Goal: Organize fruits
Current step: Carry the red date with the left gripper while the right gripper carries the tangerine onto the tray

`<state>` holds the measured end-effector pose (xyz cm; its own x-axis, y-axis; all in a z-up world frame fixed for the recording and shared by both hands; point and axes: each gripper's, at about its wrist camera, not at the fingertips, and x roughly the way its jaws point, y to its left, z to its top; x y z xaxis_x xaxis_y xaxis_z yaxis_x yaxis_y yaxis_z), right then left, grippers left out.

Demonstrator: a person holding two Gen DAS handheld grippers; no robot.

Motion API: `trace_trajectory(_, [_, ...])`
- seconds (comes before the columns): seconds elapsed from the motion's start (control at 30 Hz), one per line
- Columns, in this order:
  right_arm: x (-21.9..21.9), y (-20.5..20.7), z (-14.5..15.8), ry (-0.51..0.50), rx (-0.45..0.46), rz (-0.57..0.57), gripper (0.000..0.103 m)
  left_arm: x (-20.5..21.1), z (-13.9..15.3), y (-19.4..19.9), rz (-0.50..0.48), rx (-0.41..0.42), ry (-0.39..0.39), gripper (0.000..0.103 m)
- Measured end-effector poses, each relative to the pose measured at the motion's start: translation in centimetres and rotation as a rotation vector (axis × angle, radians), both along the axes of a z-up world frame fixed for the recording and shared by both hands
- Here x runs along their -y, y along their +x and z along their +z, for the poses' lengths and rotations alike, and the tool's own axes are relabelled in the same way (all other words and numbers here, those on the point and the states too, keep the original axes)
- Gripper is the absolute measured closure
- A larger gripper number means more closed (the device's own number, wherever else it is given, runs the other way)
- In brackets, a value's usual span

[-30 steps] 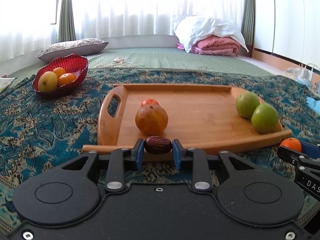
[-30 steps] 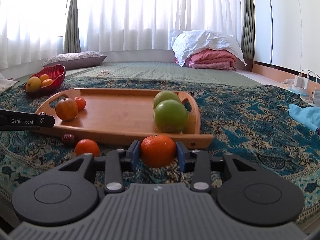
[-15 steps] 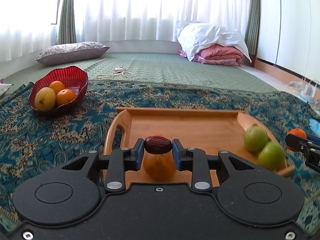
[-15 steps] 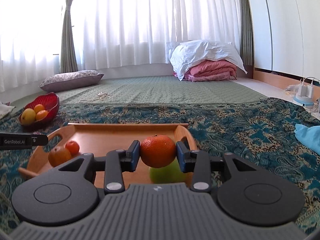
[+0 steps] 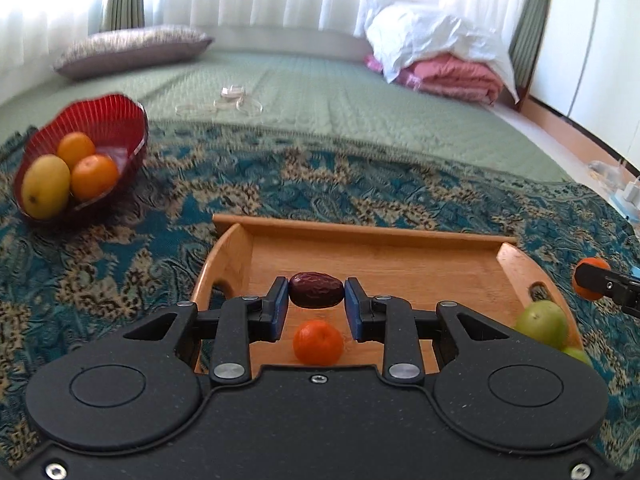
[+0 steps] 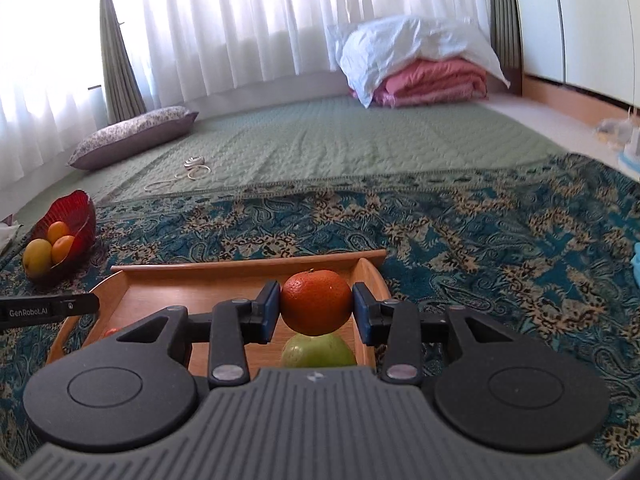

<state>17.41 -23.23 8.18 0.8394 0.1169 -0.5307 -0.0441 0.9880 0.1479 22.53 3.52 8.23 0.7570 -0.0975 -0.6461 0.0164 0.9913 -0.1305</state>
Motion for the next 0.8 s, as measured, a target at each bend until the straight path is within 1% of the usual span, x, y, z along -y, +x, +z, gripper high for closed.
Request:
trace_trajectory(0.07, [0.2, 1.5, -0.4, 0.001, -0.034, -0.008, 0.06, -0.1, -0.5, 1.4, 0.021, -0.023, -0.007, 0.075])
trace_trajectory(0.17, [0.4, 3.3, -1.2, 0.018, -0.078, -0.015, 0.06, -0.3, -1.2, 3.3, 0.025, -0.062, -0.023, 0.075])
trace_trajectory(0.27, [0.7, 4.5, -2.3, 0.061, -0.119, -0.023, 0.06, -0.2, -2.0, 4.9, 0.043, -0.095, -0.008, 0.075])
trace_trajectory(0.33, [0.6, 5.1, -3.0, 0.054, -0.139, -0.032, 0.06, -0.3, -2.5, 5.5, 0.055, -0.107, -0.006, 0.075])
trace_trajectory(0.63, [-0.6, 6.9, -4.2, 0.009, -0.166, -0.025, 0.06, -0.4, -4.0, 6.7, 0.048, -0.126, 0.031, 0.075])
trace_trajectory(0.8, [-1.1, 7.5, -4.7, -0.017, -0.183, -0.026, 0.06, -0.5, -4.7, 7.0, 0.048, -0.139, 0.033, 0.075])
